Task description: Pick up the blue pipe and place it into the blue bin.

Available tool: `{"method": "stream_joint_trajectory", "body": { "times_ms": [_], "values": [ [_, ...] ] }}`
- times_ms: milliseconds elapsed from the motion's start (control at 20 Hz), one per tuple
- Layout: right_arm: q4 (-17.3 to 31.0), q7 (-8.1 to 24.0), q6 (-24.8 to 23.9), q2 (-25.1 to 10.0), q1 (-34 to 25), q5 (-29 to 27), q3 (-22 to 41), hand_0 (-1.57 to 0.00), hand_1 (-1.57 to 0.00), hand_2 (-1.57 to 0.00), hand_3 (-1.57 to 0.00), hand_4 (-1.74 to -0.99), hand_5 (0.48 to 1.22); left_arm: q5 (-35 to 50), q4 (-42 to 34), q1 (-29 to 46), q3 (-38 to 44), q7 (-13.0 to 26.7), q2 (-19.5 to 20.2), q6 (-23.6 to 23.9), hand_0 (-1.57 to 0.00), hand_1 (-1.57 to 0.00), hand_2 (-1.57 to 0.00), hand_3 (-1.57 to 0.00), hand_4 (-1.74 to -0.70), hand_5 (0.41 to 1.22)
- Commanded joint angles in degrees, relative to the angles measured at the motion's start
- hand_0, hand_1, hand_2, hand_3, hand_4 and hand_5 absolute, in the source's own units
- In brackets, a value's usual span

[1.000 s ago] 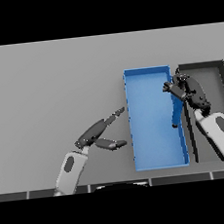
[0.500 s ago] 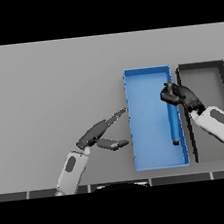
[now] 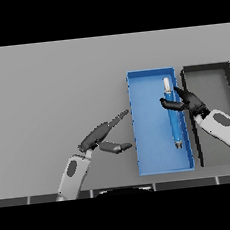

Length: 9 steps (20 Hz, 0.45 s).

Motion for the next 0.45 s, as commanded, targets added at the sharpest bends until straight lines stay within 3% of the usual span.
{"method": "stream_joint_trajectory", "body": {
  "times_ms": [0, 400],
  "values": [
    [0.22, 0.04, 0.06, -0.02, -0.25, 0.05, 0.28, -0.02, -0.01, -0.01, -0.01, -1.03, 0.682, 0.24, -0.2, 0.15, 0.16, -0.44, 0.26, -0.17, 0.0, 0.0, 0.0, 0.0, -0.89, 0.429],
    [0.86, -0.68, 1.98, 0.2, -0.74, 0.05, 0.85, -0.01, -0.01, -0.01, 0.0, -1.022, 0.643, -0.45, 1.58, -0.99, 0.24, -0.21, 0.0, 0.05, 0.0, 0.0, 0.0, 0.0, -0.88, 0.431]
  ]
}}
